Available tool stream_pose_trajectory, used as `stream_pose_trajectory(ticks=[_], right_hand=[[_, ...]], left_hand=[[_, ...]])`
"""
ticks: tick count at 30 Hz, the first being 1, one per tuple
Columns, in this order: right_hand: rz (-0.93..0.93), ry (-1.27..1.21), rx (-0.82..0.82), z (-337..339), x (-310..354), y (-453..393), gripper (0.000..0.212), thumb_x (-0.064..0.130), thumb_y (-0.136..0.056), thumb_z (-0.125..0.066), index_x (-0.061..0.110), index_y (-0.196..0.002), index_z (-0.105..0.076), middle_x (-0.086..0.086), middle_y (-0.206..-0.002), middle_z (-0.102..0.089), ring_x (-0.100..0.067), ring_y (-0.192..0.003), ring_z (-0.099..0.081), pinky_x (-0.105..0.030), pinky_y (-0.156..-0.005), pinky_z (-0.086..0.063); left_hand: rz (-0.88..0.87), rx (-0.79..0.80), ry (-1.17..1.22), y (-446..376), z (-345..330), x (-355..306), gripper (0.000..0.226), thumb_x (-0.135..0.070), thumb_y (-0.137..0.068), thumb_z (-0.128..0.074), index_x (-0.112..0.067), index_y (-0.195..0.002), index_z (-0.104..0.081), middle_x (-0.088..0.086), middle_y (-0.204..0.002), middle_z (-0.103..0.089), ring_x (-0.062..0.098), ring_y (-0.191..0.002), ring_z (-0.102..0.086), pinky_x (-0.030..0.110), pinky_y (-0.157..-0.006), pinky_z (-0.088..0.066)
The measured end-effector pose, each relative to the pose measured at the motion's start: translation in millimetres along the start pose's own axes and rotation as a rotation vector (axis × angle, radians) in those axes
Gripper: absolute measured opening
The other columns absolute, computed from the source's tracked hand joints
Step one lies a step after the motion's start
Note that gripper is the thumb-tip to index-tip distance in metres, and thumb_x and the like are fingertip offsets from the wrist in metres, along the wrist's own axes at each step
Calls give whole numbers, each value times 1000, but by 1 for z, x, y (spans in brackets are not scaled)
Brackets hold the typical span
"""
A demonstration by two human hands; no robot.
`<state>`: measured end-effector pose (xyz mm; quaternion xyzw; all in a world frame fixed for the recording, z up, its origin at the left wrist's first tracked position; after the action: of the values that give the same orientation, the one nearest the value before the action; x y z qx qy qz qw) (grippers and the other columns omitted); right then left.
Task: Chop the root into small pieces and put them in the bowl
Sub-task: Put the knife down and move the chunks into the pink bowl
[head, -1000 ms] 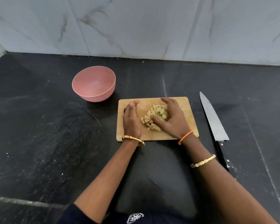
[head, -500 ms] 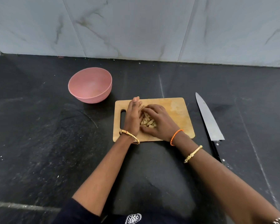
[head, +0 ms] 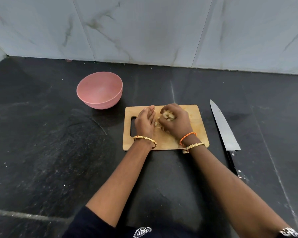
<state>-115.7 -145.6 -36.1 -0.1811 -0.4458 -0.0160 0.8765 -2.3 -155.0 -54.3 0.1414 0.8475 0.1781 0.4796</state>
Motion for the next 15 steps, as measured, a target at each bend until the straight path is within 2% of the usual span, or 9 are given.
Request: stream_pose_trajectory(ticks=[2, 5, 9, 10, 13, 15], right_hand=[[-192, -213, -84, 8, -8, -4, 16, 3, -73, -70, 17, -77, -62, 4, -79, -63, -9, -71, -57, -17, -69, -46], [-424, -586, -229, 12, -21, -6, 21, -1, -76, -66, 18, -72, -62, 1, -75, -63, -10, -67, -56, -24, -66, -48], [-708, -1103, -351, 3, -27, -1, 11, 5, -81, -62, 11, -71, -60, -5, -68, -58, -13, -54, -51, -23, -49, -43], [-756, -1224, -349, 1, -23, -1, 11, 12, -82, -59, 10, -72, -59, -6, -69, -58, -13, -53, -52, -22, -48, -43], [-785, -1437, -388, 1, -14, -1, 35, 34, -90, -48, 6, -73, -59, -8, -66, -60, -17, -55, -55, -26, -56, -45], [-783, -1506, -446, 1, -11, -2, 41, 34, -96, -40, 5, -75, -59, -10, -71, -60, -19, -62, -56, -29, -63, -45]], left_hand=[[-5, -28, 49, 0, -6, 4, 37, -19, -100, -34, 0, -125, -54, 12, -130, -56, 21, -124, -50, 29, -105, -39], [-30, -39, 99, 3, -21, 9, 36, -18, -99, -34, -3, -125, -54, 10, -131, -55, 18, -125, -49, 29, -107, -36], [-23, -67, 174, 1, -36, 14, 34, -16, -99, -35, -3, -122, -57, 9, -128, -58, 17, -124, -50, 29, -107, -35], [-19, -75, 190, 1, -39, 14, 34, -16, -98, -36, -1, -121, -57, 10, -127, -59, 18, -122, -52, 30, -107, -36], [-41, -104, 203, 0, -46, 14, 32, -13, -98, -39, 3, -116, -59, 14, -121, -62, 21, -114, -58, 31, -103, -43], [-49, -118, 195, 0, -48, 13, 31, -11, -97, -40, 5, -113, -60, 16, -116, -64, 21, -109, -61, 30, -98, -46]])
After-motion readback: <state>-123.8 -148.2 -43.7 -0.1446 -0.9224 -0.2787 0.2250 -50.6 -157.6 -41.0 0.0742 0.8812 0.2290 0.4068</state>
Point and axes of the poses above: each hand's wrist, its own y-axis away from the middle knuckle, its own z-axis out of the back of the hand, x = y × z, the point moved 6 cm from there along -y, towards the middle knuckle
